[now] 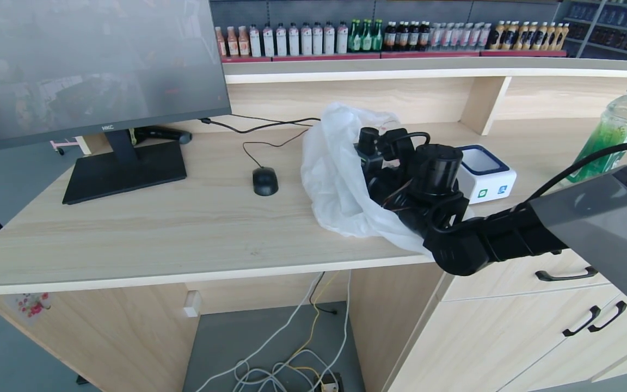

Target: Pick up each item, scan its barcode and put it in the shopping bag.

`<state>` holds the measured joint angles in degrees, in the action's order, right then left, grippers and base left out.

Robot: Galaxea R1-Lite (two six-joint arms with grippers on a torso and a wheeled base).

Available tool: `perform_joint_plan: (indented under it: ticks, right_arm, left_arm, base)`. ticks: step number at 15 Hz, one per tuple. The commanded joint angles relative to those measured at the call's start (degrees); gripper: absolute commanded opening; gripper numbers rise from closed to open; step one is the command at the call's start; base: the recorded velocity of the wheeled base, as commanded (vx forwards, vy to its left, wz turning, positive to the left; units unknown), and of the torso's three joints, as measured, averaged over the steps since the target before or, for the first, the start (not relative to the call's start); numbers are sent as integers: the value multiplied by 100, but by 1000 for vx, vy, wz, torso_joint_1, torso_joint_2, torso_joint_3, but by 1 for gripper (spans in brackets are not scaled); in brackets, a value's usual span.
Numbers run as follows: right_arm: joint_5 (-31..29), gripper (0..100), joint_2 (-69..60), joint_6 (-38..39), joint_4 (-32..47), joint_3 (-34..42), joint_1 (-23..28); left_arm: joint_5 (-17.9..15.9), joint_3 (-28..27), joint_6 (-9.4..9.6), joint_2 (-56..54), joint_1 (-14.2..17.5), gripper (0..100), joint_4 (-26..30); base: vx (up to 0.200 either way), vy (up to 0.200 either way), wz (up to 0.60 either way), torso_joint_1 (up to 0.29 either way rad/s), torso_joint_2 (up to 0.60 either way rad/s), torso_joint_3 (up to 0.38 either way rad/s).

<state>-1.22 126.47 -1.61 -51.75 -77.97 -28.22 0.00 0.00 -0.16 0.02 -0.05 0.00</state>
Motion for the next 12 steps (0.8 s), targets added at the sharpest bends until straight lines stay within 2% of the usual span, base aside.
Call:
perform_joint_plan:
  ticks: [1,8,9,12]
  right_arm:
    - [-1,0,71,-6,7,10,1]
    - [-1,0,27,20,7,1,27]
    - [-1,100,10,20,7,1,36]
    - [-19,100,-140,3,-2,10,80]
  left_arm:
    - [0,0,-2,-2,-4,100,0]
    - [0,0,-2,-2,-4,100,0]
    - [0,0,-2,-2,5,100,0]
    - [0,0,-2,-2,-4,100,0]
  base:
    - [0,0,0,0,0,0]
    - [0,0,0,0,0,0]
    - [0,0,0,0,0,0]
    - [0,0,0,0,0,0]
